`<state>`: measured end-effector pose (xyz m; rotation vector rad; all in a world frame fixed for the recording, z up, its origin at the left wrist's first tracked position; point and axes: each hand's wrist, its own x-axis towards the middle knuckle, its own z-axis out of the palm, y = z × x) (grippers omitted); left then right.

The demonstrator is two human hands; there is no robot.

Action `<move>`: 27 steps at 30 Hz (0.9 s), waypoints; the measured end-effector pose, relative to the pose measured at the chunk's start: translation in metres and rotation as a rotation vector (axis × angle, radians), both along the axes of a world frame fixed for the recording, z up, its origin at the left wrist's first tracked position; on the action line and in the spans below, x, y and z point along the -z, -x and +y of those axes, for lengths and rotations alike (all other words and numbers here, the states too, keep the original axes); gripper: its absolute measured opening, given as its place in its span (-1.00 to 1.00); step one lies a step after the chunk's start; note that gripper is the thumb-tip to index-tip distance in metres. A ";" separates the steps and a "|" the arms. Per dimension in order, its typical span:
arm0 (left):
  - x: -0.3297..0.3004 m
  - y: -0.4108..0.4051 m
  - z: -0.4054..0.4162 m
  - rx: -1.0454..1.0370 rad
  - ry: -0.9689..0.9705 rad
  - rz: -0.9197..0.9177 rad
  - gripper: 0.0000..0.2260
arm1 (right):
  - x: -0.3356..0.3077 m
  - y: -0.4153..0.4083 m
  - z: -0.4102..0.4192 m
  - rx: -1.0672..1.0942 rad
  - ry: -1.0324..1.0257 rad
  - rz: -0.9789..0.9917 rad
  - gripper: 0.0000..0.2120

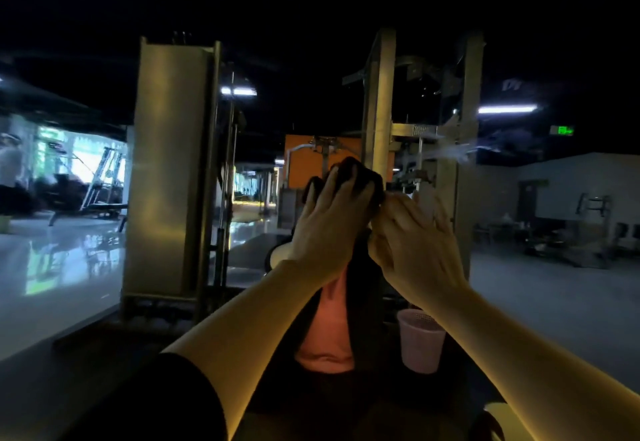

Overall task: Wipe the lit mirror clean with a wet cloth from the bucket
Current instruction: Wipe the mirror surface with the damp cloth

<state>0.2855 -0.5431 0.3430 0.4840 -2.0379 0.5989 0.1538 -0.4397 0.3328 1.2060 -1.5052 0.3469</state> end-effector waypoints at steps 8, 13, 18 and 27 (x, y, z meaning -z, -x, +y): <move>-0.080 -0.026 -0.032 -0.142 -0.309 0.507 -0.40 | -0.030 0.049 0.014 -0.055 0.154 0.038 -0.53; -0.052 0.032 0.006 -0.064 0.068 0.046 -0.28 | -0.034 0.056 0.018 -0.141 0.159 0.112 -0.60; -0.093 -0.014 -0.022 -0.120 -0.207 0.326 -0.37 | -0.052 0.065 0.022 -0.157 0.186 0.112 -0.55; -0.105 -0.006 -0.019 -0.141 0.060 0.038 -0.39 | -0.092 0.035 -0.018 -0.157 0.263 0.103 -0.55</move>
